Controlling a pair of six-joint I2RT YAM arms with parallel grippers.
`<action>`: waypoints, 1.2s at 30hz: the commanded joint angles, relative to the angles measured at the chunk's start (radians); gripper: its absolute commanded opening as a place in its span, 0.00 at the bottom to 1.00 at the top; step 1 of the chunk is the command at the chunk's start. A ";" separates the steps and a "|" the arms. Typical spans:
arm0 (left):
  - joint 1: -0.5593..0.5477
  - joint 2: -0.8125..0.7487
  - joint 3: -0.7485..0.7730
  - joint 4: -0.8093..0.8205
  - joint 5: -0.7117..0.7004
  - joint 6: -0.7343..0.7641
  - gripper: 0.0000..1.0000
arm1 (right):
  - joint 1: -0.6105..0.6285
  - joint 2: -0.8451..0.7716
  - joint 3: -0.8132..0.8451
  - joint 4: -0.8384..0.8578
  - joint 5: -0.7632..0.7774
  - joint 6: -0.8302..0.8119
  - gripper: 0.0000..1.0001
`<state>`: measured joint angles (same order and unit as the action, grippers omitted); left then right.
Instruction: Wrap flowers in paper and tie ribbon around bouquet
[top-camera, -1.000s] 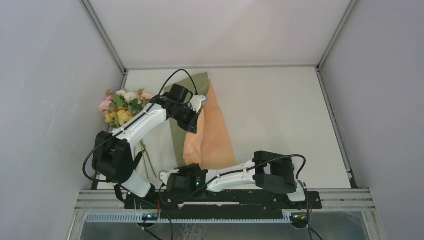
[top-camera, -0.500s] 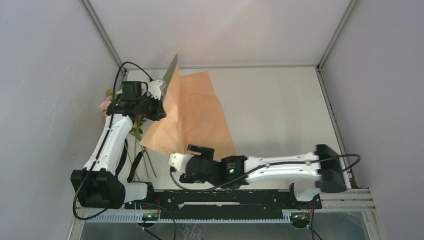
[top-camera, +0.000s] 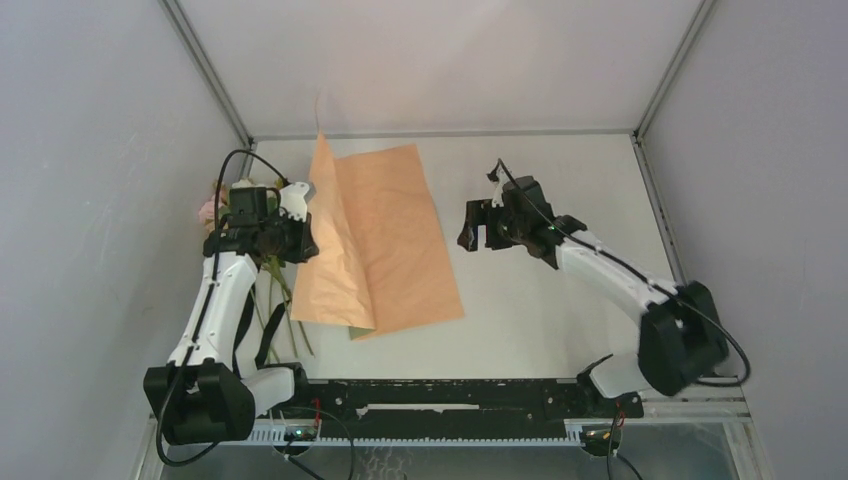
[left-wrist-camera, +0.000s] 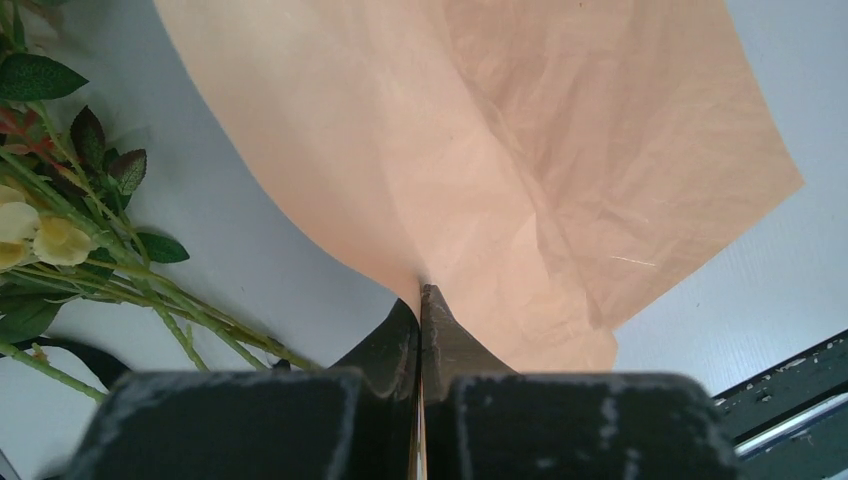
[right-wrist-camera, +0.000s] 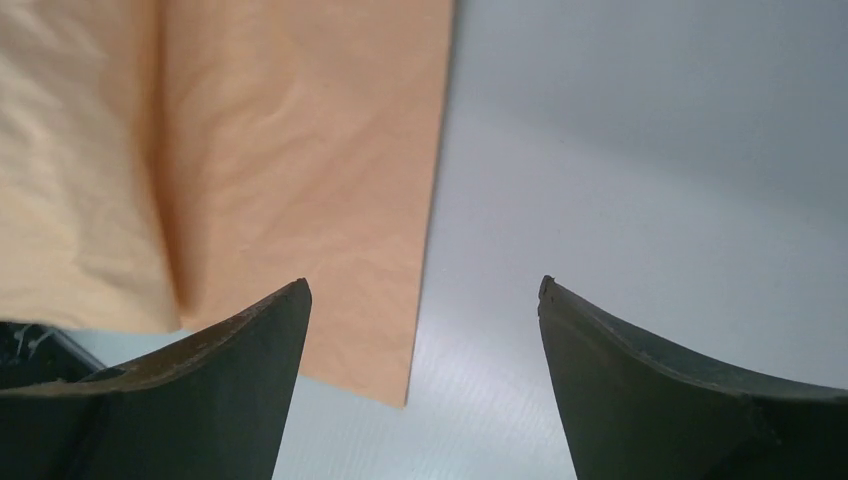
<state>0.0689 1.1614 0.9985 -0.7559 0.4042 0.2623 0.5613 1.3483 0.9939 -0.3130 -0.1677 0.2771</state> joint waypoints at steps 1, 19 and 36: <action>0.006 -0.057 -0.033 0.040 0.032 0.028 0.00 | -0.046 0.203 0.092 0.046 -0.094 0.128 0.93; 0.007 -0.082 -0.066 0.054 0.001 0.049 0.00 | -0.082 0.992 0.795 -0.098 -0.307 0.227 0.88; 0.029 -0.143 -0.032 0.052 -0.112 0.074 0.00 | -0.265 0.577 0.282 0.333 -0.440 0.382 0.00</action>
<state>0.0750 1.0836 0.9443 -0.7170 0.3515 0.2981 0.4282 2.1948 1.3937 -0.0517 -0.6933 0.6701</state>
